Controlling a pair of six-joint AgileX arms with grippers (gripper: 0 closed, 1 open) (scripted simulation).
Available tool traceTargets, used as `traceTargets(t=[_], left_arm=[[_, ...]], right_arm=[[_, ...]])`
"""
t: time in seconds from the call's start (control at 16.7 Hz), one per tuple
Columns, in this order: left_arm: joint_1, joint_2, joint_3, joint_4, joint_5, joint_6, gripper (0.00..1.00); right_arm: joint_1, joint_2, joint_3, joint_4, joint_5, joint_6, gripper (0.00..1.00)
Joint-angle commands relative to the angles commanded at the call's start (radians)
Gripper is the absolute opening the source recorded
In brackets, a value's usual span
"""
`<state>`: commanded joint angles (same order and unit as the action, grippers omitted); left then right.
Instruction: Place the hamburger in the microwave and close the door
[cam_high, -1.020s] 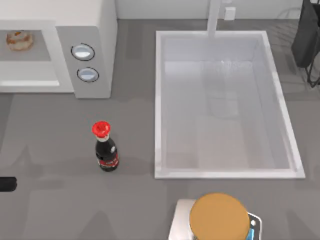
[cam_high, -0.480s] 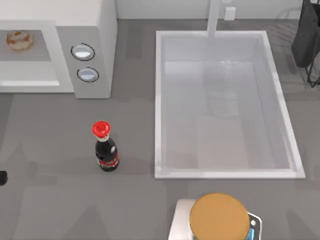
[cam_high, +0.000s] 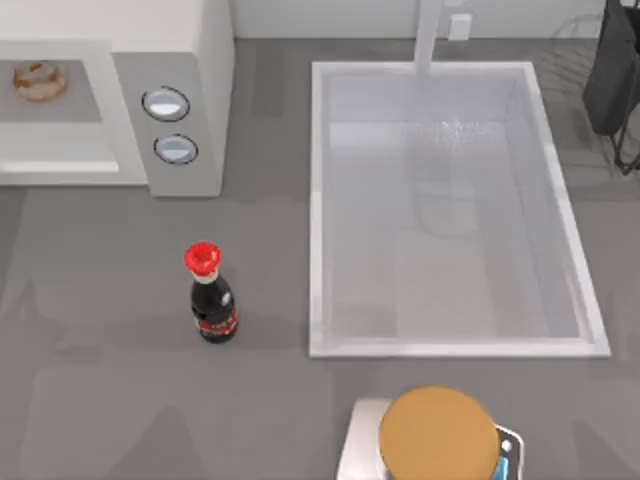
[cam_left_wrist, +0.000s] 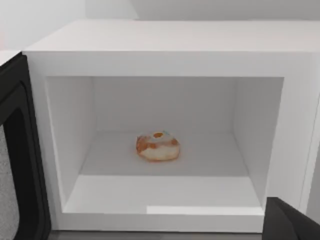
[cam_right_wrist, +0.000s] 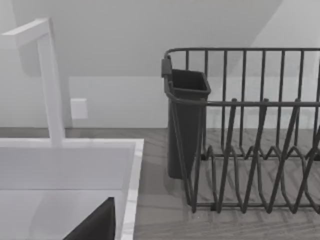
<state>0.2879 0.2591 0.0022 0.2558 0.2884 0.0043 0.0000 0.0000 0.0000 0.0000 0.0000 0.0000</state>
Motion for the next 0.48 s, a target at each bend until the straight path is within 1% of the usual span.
traceTargets(t=[0.18, 0.48], left_arm=[[-0.002, 0.014, 0.009, 0.006, -0.003, 0.001, 0.00], [-0.003, 0.161, 0.089, 0.062, -0.001, 0.003, 0.00]], right_arm=[[0.000, 0.000, 0.000, 0.000, 0.000, 0.000, 1.00], [0.000, 0.000, 0.000, 0.000, 0.000, 0.000, 1.00]])
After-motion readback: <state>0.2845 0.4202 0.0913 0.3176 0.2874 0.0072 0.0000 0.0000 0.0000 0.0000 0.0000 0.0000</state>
